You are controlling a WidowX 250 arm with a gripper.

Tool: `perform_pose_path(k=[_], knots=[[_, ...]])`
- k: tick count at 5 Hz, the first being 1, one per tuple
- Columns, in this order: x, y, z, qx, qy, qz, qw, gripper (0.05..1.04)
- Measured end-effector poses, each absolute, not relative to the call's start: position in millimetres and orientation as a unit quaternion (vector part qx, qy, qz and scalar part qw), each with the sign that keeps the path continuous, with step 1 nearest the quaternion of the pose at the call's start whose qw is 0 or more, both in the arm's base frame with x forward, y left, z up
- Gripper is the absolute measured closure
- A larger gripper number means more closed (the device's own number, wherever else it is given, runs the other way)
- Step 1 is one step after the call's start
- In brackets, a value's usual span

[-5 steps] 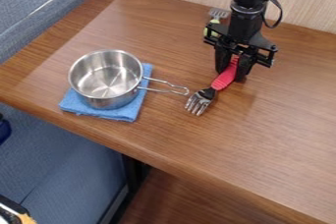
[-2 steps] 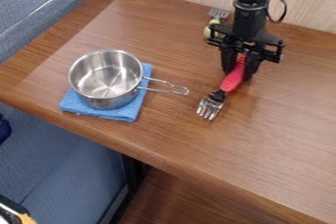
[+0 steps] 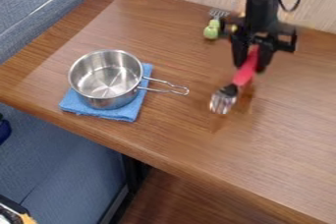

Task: Move the red fork to the upper side of the silver pot

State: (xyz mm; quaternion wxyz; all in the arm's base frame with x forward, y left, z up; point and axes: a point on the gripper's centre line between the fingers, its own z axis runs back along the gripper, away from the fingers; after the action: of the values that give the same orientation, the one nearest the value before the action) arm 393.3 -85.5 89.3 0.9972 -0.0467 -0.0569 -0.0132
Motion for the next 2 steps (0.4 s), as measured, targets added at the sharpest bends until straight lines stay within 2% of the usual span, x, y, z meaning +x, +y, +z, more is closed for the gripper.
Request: perform_pose_path(k=[2], knots=[[429.8, -37.4, 157.2, -0.038, -0.103, 0.027, 0.994, 0.676]])
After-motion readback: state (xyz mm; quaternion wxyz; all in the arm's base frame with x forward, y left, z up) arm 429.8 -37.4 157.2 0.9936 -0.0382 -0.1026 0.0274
